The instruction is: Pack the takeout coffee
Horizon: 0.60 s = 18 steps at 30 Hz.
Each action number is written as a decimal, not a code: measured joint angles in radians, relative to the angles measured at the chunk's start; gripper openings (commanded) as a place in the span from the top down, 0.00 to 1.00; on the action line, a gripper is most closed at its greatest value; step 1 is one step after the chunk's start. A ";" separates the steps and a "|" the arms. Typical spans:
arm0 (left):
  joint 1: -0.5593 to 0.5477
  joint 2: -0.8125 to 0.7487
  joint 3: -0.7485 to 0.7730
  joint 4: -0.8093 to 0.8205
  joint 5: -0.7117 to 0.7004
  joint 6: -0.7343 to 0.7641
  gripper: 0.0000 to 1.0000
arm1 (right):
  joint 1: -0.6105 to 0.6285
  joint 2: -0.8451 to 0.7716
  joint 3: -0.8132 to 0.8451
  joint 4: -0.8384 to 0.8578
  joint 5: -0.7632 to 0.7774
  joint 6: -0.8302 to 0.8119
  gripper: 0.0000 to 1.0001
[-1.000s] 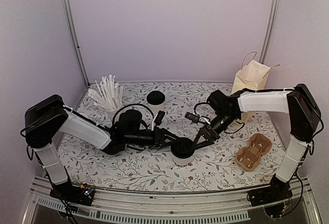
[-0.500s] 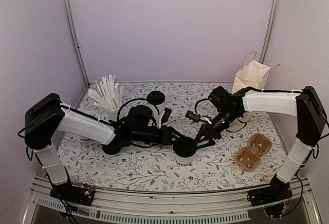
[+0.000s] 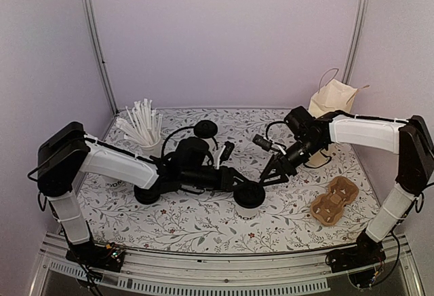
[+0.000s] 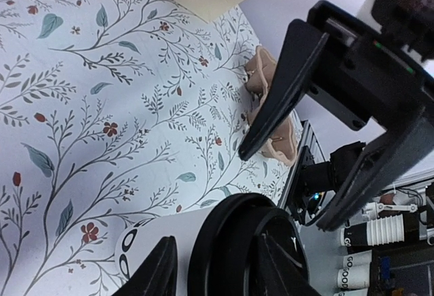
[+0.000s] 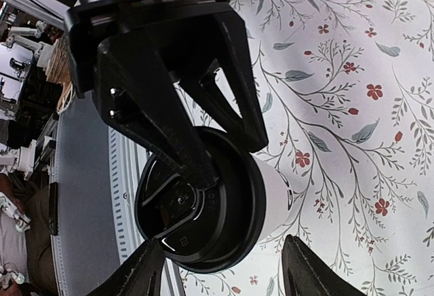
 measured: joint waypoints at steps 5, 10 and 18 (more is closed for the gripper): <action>-0.001 0.005 0.006 -0.001 0.001 0.020 0.59 | -0.025 0.060 -0.004 0.008 -0.035 0.012 0.49; -0.001 0.010 0.013 -0.002 0.004 0.028 0.59 | -0.032 0.084 -0.011 0.009 -0.092 0.019 0.56; -0.001 0.020 0.025 -0.003 0.006 0.036 0.59 | -0.042 0.096 -0.013 0.003 -0.118 0.019 0.54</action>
